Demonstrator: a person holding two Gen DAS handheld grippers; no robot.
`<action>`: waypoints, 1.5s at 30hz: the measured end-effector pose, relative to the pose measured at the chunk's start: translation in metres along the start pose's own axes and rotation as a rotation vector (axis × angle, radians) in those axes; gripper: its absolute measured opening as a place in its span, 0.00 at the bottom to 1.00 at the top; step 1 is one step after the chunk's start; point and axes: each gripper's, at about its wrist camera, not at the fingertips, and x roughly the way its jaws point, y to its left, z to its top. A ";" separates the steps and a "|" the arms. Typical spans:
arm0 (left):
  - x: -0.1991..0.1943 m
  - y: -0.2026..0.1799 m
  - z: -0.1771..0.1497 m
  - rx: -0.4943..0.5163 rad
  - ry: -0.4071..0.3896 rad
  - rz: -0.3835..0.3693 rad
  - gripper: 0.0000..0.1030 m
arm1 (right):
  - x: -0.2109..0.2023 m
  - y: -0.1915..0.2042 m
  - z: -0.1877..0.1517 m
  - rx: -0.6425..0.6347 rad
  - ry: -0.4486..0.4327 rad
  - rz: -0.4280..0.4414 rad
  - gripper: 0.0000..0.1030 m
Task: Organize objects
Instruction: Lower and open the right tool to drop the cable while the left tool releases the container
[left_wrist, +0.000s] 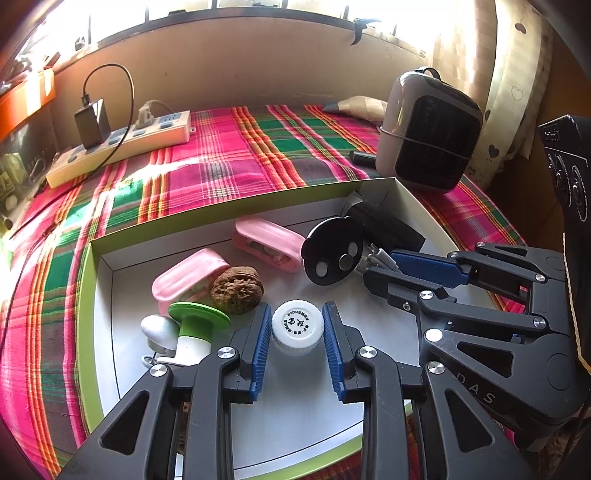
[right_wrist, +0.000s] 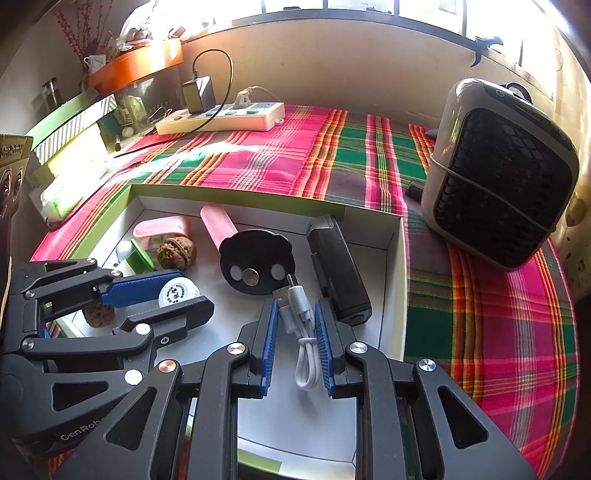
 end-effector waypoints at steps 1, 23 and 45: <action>0.000 0.000 0.000 0.000 0.000 -0.001 0.25 | 0.000 0.000 0.000 0.000 -0.001 -0.001 0.21; -0.002 0.003 -0.002 -0.018 0.006 0.022 0.33 | -0.002 0.001 -0.002 0.017 -0.012 -0.020 0.30; -0.031 0.004 -0.012 -0.053 -0.046 0.085 0.33 | -0.024 0.005 -0.010 0.043 -0.049 -0.042 0.38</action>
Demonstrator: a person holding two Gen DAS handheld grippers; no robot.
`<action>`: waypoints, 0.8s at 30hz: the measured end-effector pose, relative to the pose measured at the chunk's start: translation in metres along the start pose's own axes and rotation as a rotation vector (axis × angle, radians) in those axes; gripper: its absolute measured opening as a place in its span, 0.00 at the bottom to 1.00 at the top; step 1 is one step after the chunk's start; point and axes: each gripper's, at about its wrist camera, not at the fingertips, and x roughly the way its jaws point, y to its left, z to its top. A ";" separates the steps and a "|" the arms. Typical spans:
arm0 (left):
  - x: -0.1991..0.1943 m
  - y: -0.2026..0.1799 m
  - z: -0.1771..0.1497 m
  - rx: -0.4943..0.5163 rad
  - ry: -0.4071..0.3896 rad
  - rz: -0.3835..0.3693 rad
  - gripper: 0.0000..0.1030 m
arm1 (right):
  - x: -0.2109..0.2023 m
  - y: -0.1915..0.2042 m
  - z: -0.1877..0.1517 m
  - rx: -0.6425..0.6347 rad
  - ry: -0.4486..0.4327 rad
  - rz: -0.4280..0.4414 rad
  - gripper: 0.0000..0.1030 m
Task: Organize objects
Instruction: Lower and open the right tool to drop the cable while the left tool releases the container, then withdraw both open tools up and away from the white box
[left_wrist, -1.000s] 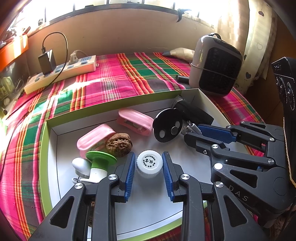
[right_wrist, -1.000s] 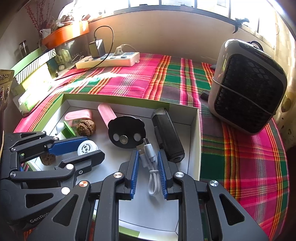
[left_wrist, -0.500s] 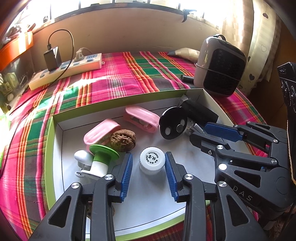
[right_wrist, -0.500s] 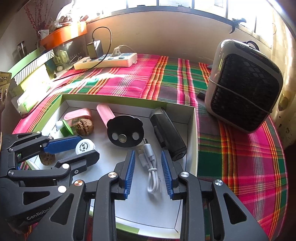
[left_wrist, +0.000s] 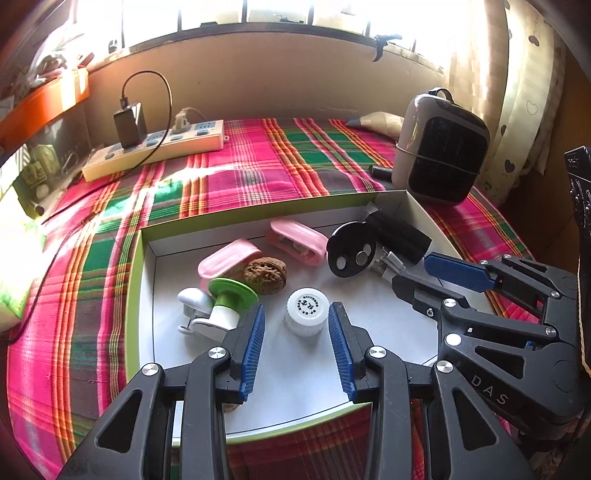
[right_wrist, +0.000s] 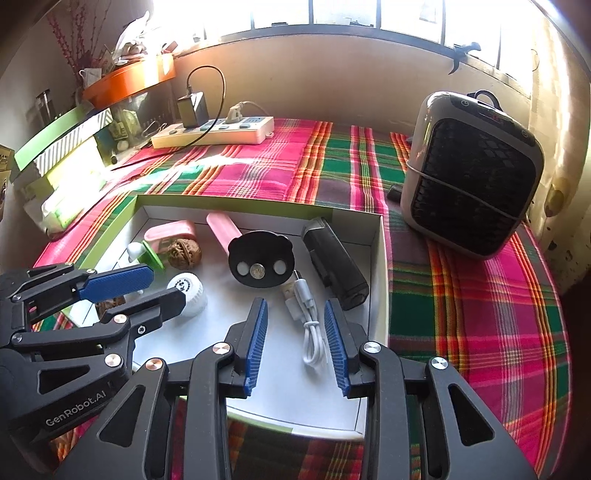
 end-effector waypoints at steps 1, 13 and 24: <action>-0.003 0.000 -0.001 -0.002 -0.004 0.000 0.33 | -0.003 0.001 -0.001 0.001 -0.004 0.002 0.41; -0.039 -0.007 -0.020 -0.009 -0.054 0.041 0.33 | -0.034 0.012 -0.016 0.011 -0.051 -0.005 0.42; -0.059 -0.009 -0.049 -0.045 -0.057 0.064 0.33 | -0.056 0.024 -0.038 0.025 -0.064 -0.005 0.45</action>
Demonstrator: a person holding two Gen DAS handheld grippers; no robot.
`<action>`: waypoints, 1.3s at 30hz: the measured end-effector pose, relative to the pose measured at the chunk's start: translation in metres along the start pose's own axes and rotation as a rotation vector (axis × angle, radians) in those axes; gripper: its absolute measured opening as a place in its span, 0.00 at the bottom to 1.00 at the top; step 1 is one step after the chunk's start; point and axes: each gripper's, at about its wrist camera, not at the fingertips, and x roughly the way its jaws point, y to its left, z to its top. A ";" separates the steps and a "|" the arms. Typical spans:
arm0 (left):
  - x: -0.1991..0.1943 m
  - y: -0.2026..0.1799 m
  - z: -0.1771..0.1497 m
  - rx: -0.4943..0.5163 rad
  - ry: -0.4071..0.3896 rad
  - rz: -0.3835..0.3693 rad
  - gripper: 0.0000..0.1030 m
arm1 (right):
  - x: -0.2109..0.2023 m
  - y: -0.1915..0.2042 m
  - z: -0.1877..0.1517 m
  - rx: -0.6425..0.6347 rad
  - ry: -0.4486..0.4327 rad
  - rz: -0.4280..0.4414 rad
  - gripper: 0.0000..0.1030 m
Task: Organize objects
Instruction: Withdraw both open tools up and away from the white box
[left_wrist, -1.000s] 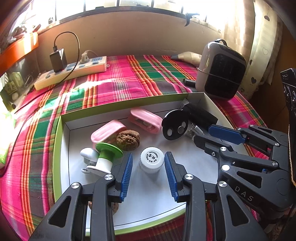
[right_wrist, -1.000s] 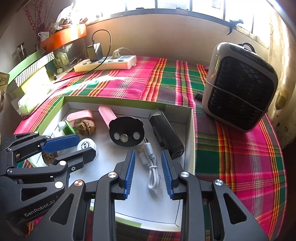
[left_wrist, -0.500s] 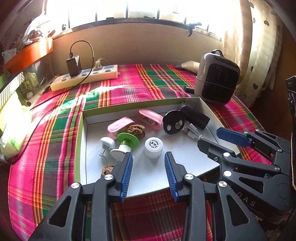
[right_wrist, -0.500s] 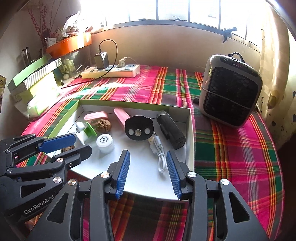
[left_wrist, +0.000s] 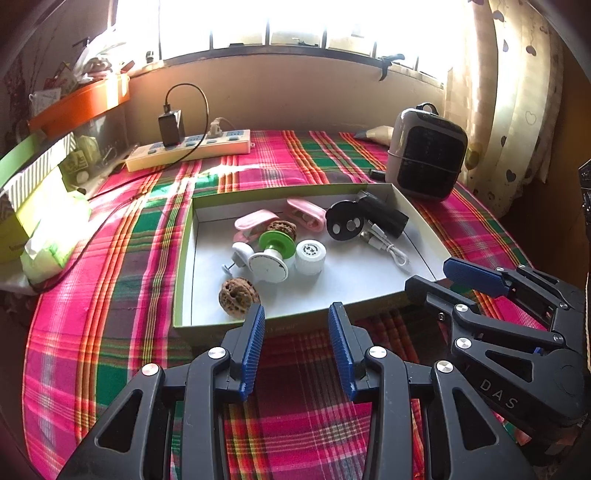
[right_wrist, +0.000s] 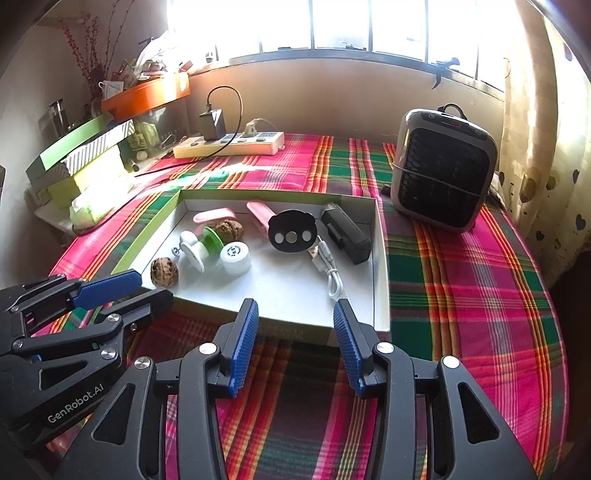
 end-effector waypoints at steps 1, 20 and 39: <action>0.000 0.000 -0.003 -0.004 0.006 0.001 0.33 | -0.001 0.001 -0.002 0.001 0.002 0.003 0.48; 0.010 0.009 -0.044 -0.075 0.071 0.077 0.33 | 0.010 -0.002 -0.045 0.030 0.099 -0.051 0.48; 0.012 0.001 -0.046 -0.043 0.057 0.127 0.38 | 0.011 -0.008 -0.045 0.034 0.108 -0.087 0.58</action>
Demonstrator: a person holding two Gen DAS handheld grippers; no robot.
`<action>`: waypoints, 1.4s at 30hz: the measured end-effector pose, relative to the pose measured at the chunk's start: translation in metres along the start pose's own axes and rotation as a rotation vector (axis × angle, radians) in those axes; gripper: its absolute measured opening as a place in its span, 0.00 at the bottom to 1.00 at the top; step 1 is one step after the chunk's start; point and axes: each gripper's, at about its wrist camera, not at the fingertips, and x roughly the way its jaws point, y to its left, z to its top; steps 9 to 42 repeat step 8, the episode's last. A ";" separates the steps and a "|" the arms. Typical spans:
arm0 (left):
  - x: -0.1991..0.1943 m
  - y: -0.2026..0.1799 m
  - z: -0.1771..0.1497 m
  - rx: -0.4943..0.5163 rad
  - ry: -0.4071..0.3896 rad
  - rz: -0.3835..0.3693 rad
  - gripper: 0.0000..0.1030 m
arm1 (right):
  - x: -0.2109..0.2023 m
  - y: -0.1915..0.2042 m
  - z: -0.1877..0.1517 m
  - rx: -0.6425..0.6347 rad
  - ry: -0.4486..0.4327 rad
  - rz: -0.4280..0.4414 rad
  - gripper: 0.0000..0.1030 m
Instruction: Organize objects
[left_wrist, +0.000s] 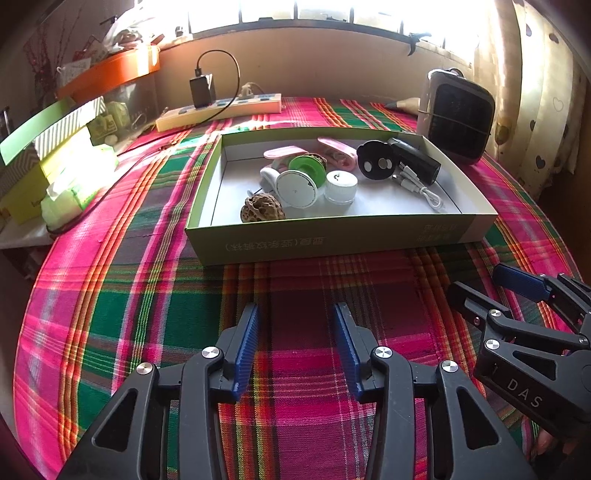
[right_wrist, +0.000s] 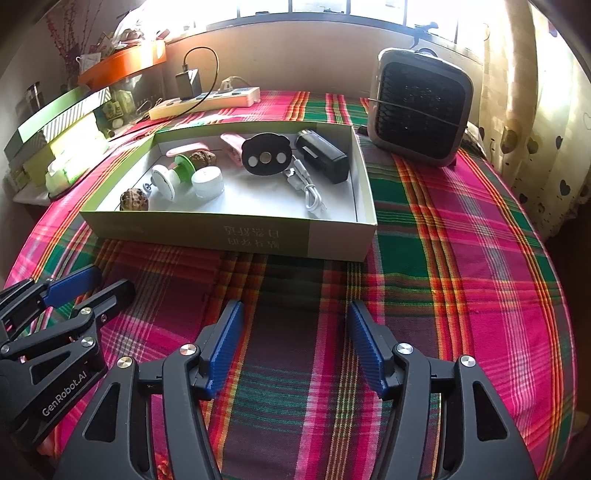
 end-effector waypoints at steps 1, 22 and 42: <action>0.000 0.000 0.000 0.000 0.000 0.000 0.38 | 0.000 0.000 0.000 0.001 0.000 -0.001 0.58; 0.000 0.000 0.000 0.000 0.000 0.000 0.38 | 0.001 -0.001 0.000 0.003 0.001 -0.002 0.59; 0.000 0.000 0.000 0.000 0.000 0.000 0.38 | 0.001 -0.001 0.000 0.003 0.001 -0.002 0.59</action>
